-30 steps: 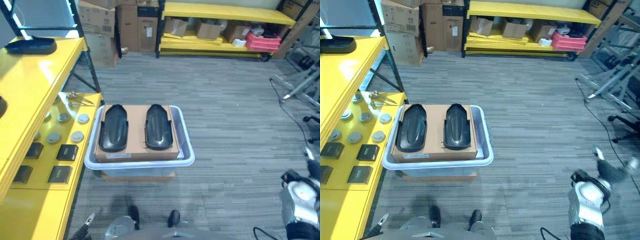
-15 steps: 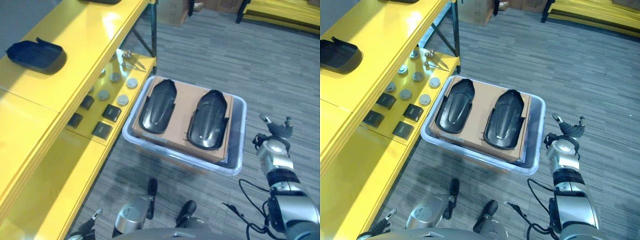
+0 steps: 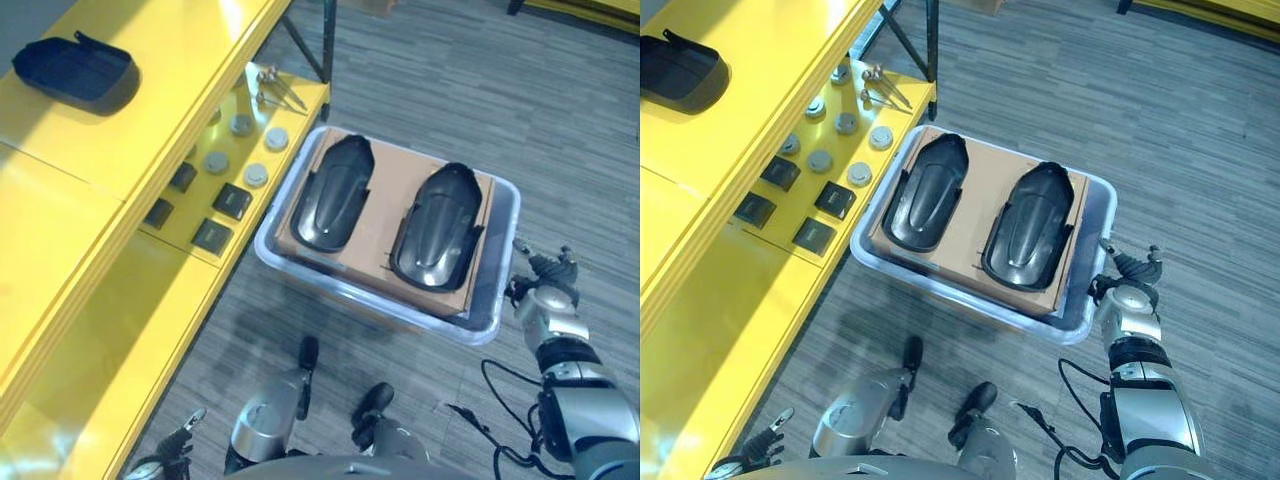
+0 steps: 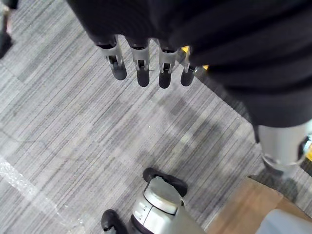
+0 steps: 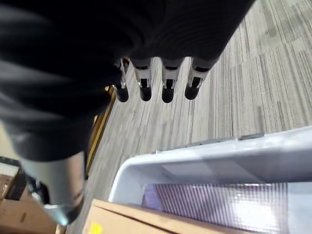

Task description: Move parts from the plastic box to the shelf.

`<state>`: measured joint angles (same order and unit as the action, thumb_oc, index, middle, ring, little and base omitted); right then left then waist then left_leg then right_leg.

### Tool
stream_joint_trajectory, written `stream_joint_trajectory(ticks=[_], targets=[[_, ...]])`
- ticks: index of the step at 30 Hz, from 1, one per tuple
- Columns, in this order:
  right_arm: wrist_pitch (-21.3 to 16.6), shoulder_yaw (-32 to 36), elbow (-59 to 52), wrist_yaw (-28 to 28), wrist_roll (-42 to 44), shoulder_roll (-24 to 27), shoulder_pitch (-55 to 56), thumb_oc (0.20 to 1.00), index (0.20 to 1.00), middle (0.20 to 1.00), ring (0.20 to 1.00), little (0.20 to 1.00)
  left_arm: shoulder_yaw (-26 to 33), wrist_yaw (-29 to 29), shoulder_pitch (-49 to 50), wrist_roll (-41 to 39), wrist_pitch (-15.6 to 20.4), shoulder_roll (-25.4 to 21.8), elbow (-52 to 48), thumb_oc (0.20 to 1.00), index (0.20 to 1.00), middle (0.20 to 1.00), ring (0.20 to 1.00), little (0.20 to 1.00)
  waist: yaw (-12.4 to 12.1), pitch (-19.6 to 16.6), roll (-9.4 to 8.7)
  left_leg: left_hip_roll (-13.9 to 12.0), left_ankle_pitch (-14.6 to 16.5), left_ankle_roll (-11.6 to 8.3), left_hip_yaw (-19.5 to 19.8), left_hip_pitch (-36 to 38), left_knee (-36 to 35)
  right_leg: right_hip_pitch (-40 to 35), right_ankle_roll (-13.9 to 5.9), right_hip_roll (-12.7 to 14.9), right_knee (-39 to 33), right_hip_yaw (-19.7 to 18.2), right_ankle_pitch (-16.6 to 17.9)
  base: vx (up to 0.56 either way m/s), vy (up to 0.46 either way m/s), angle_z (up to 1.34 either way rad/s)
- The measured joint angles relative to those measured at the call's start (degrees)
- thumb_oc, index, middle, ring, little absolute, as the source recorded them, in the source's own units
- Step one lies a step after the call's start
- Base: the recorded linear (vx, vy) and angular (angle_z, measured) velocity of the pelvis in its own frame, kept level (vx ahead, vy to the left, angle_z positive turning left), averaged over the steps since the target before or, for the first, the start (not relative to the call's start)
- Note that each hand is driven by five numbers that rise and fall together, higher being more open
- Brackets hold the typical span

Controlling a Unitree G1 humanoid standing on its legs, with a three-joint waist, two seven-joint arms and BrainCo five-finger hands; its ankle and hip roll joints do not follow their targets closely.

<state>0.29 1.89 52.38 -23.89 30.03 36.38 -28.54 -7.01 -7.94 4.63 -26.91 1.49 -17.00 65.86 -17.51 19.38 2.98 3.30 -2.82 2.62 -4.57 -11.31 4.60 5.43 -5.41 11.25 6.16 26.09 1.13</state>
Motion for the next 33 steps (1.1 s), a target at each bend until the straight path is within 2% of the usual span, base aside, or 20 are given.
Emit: stream_joint_trajectory(ticks=[6, 7, 14, 16, 18, 20, 24, 32, 33], targets=[[-0.29, -2.44, -1.96, 1.43, -0.06, -0.10, -1.81, 1.000, 1.000, 1.000, 1.000, 1.000, -0.24, 0.01, -0.22, -0.57, 1.68, 0.00, -0.11, 1.000, 1.000, 1.000, 1.000, 1.000, -0.14, 0.91, 0.90, 0.30, -1.26, -0.42, 0.85, -0.52, -0.74, 0.63, -0.09, 0.14, 0.28, 0.64, 0.08, 0.00, 0.024, 0.07], [-0.32, -2.53, -2.62, 1.43, -0.08, -0.08, -2.13, 1.000, 1.000, 1.000, 1.000, 1.000, -0.36, 0.00, -0.22, -0.57, 1.83, -0.01, -0.14, 1.000, 1.000, 1.000, 1.000, 1.000, -0.08, 0.95, 0.95, 0.33, -1.66, -0.02, 1.06, -0.75, -0.86, 0.85, -0.04, 0.12, 0.42, 0.97, 0.12, 0.02, 0.012, 0.16], [0.44, -3.93, -3.04, 1.40, -0.16, -0.76, -3.17, 1.000, 1.000, 1.000, 1.000, 1.000, -0.02, -0.06, -0.32, -1.28, 2.41, 0.07, -0.39, 1.000, 1.000, 1.000, 1.000, 1.000, -1.08, 1.48, 0.99, 0.26, -1.39, -0.47, 1.81, 0.49, -1.79, 0.67, -0.40, 0.61, 2.56, 1.38, -1.83, 0.02, 0.007, 0.05], [1.42, -3.98, -3.06, 1.42, -0.22, -1.38, -3.71, 1.000, 1.000, 1.000, 1.000, 1.000, -0.45, -0.15, -0.36, -1.80, 2.39, 0.09, -1.22, 1.000, 1.000, 1.000, 1.000, 1.000, -1.16, 1.51, 0.94, 0.19, -2.31, 0.44, 1.86, -0.06, -1.69, 1.30, 0.04, 0.58, 3.21, 1.49, -1.67, 0.03, 0.005, 0.02], [3.47, -4.08, -2.04, 1.71, -0.73, -2.49, -3.75, 1.000, 1.000, 1.000, 1.000, 1.000, -0.40, -0.48, -0.50, -2.10, 2.36, 0.09, -1.74, 1.000, 1.000, 1.000, 1.000, 1.000, -1.06, 1.59, 1.00, 0.15, -1.89, -0.33, 2.41, -0.47, -1.78, 2.01, -0.20, 0.61, 4.05, 1.50, -2.39, 0.03, -0.011, 0.05], [5.15, -5.56, -1.54, 2.09, -0.79, -2.75, -3.64, 1.000, 1.000, 1.000, 1.000, 1.000, -0.43, -0.53, -0.52, -2.23, 2.38, 0.09, -1.78, 1.000, 1.000, 1.000, 1.000, 1.000, -1.10, 1.60, 1.00, 0.13, -2.38, 0.19, 2.43, -0.69, -1.78, 2.47, 0.13, 0.71, 4.30, 1.49, -2.59, 0.00, 0.000, 0.02], [7.56, -7.51, 2.09, 2.15, -1.17, -4.22, -3.94, 1.000, 1.000, 1.000, 1.000, 1.000, -1.20, -1.11, -0.59, -2.26, 2.13, 0.05, -1.82, 1.000, 1.000, 1.000, 1.000, 1.000, -1.20, 1.68, 1.02, 0.05, -2.43, 0.02, 2.79, -0.90, -1.75, 2.93, -0.18, 0.81, 5.38, 1.63, -3.53, -0.01, 0.014, 0.03], [8.33, -8.52, 5.03, 2.10, -1.15, -4.19, -7.84, 1.000, 1.000, 1.000, 1.000, 1.000, -2.25, -1.58, -0.70, -4.35, 2.01, 0.05, -2.34, 1.000, 1.000, 1.000, 1.000, 1.000, -1.17, 2.34, 1.56, 0.08, -3.00, -0.45, 3.03, -3.56, -1.60, 7.11, 0.36, 1.81, 9.59, 1.44, -5.10, -0.03, 0.036, 0.02], [8.36, -8.49, 5.02, 2.05, -1.14, -4.19, -8.35, 0.931, 0.931, 0.931, 0.931, 0.931, -2.26, -1.64, -0.77, -4.45, 1.99, 0.05, -2.36, 1.000, 1.000, 1.000, 1.000, 1.000, -1.24, 2.47, 1.64, 0.07, -3.16, -0.66, 3.03, -3.90, -1.64, 7.73, 0.52, 1.92, 10.12, 1.43, -5.23, -0.04, 0.014, 0.04]])
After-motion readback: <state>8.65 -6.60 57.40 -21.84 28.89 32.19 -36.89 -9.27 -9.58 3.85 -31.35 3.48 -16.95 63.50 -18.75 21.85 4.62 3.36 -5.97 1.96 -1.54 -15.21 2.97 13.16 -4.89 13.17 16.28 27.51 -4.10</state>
